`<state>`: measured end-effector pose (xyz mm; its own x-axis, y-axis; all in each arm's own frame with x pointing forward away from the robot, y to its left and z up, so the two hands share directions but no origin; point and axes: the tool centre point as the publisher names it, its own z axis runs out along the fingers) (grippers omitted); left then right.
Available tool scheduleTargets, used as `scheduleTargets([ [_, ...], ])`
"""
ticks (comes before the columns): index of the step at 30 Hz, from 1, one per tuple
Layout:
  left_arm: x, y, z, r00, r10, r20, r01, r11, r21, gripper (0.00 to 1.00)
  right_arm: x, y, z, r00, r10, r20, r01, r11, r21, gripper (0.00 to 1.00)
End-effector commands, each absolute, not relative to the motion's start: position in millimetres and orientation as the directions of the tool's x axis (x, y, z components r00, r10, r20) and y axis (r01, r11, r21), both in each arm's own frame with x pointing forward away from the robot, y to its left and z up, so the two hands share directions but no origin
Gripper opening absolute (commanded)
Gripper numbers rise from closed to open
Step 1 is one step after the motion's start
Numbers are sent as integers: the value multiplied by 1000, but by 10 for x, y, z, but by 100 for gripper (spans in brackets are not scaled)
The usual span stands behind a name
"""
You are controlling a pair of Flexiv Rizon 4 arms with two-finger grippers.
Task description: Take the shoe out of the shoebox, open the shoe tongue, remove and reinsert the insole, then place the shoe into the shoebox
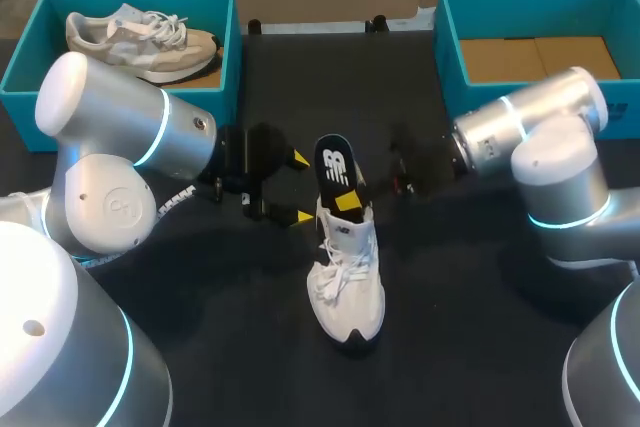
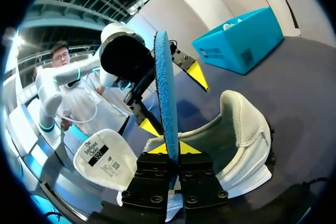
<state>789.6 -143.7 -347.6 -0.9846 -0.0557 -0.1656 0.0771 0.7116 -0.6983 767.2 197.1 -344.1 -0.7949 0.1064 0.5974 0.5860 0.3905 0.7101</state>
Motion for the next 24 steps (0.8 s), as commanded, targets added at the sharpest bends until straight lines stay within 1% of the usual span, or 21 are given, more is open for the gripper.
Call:
scheduleTargets([
  [1,7884,-1437,-3479,-984,-57,-167,77,712,-698,100,7708,1951,-3343,-800,111,589,578,402,710,15],
  [5,7884,-1437,-3479,-984,-57,-167,77,712,-698,100,7763,1950,-3337,-807,106,580,568,404,717,15],
  [11,7884,-1437,-3479,-984,-57,-167,77,712,-698,100,7821,1933,-3314,-817,105,567,555,411,723,20],
  [15,7884,-1437,-3479,-984,-57,-167,77,712,-698,100,7889,1937,-3284,-825,97,556,540,423,728,13],
  [17,7884,-1437,-3479,-984,-57,-167,77,712,-698,100,7905,1939,-3297,-825,93,557,538,427,727,7],
  [18,7884,-1437,-3479,-984,-57,-167,77,712,-698,100,7912,1936,-3309,-824,87,560,538,429,726,0],
  [24,7884,-1437,-3479,-984,-57,-167,77,712,-698,100,7861,1942,-3402,-801,50,597,555,438,707,0],
])
